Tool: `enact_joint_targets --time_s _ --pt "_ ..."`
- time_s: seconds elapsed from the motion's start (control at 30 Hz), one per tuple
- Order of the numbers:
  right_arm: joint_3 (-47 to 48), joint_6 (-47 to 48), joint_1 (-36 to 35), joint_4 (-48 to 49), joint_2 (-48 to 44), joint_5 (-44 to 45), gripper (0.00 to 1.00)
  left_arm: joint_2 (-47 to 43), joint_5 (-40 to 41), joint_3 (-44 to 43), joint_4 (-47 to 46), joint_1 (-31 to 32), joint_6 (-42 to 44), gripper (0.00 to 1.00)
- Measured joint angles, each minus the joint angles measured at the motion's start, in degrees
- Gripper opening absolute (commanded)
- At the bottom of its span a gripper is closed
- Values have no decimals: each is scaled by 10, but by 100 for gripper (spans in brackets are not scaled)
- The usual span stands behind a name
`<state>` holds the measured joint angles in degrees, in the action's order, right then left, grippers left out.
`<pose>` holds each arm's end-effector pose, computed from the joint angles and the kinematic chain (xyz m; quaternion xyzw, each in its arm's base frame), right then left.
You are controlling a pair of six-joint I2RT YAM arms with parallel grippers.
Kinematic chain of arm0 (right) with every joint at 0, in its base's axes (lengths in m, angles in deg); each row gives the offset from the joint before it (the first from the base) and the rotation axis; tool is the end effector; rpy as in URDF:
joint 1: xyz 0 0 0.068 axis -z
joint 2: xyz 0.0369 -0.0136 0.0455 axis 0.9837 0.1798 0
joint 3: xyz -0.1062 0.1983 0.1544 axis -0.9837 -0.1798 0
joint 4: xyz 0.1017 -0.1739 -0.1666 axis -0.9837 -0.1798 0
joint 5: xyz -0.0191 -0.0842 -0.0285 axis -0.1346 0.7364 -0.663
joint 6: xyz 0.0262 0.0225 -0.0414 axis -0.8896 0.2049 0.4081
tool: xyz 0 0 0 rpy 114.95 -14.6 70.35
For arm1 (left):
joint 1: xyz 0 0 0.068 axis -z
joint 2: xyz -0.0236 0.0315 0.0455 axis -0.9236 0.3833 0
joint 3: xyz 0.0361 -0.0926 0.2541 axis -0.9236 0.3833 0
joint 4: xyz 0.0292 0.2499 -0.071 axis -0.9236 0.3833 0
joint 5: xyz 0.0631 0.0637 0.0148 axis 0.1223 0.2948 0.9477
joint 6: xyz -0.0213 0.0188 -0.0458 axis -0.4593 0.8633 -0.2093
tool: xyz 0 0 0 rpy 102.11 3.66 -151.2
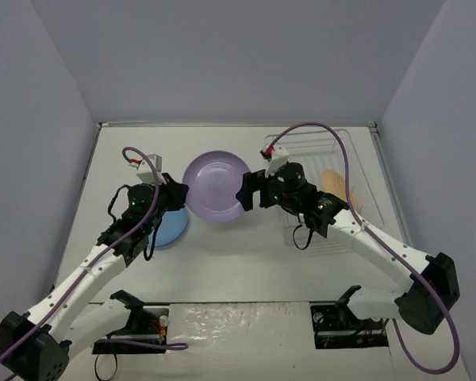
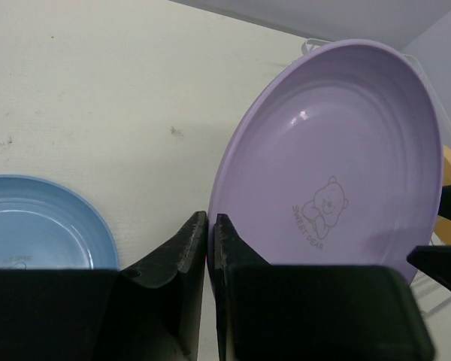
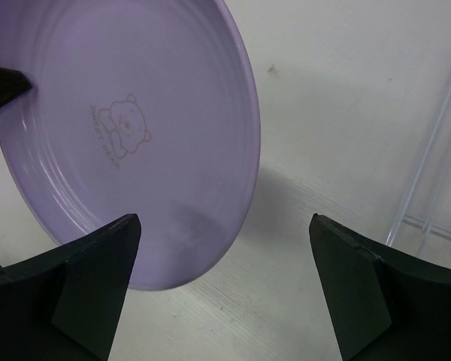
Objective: Load the plates into the dish rack
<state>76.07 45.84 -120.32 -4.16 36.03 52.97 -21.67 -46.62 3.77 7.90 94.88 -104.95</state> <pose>0.2235 0.1951 0.3348 -0.1829 0.7585 0.3241 0.5350 0.1960 -0.1000 0.3136 -0.0504 0.7565 -0.3140 0.5715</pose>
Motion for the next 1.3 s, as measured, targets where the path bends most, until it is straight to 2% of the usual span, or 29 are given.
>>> enact_joint_targets --time_s 0.07,0.33,0.47,0.5,0.53,0.57,0.6,0.63,0.77,0.93,1.1,1.3 --pt "1 -5 -1 12 11 1 61 -11 -6 4 0 0 0 0" --pt "1 -25 -2 65 24 -9 31 -34 -25 11 -4 0 -12 0" --pt "0 -31 -1 84 20 -19 0 -28 -30 17 -9 -1 -20 2" --pt "0 -36 1 89 17 -23 0 -26 -28 18 -8 -2 -20 44" --pt "0 -37 1 92 11 -26 0 -22 -27 18 -9 -3 -22 71" --pt "-2 -37 1 93 4 -27 0 -18 -28 18 -11 -3 -22 77" --pt "-4 -36 1 93 -5 -24 0 -17 -31 17 -13 -2 -23 92" --pt "-7 -33 1 92 -12 -15 0 -15 -34 15 -14 -1 -25 97" --pt "-6 -13 -2 57 -43 43 0 -6 -18 -9 16 4 -25 97" --pt "76 27 -5 -84 -55 204 0 -6 53 -42 76 3 -16 97" --pt "203 54 -24 -194 -23 397 0 -15 110 -50 130 2 -7 97" --pt "261 61 -83 -308 56 567 0 -7 134 -67 177 -5 -1 97"
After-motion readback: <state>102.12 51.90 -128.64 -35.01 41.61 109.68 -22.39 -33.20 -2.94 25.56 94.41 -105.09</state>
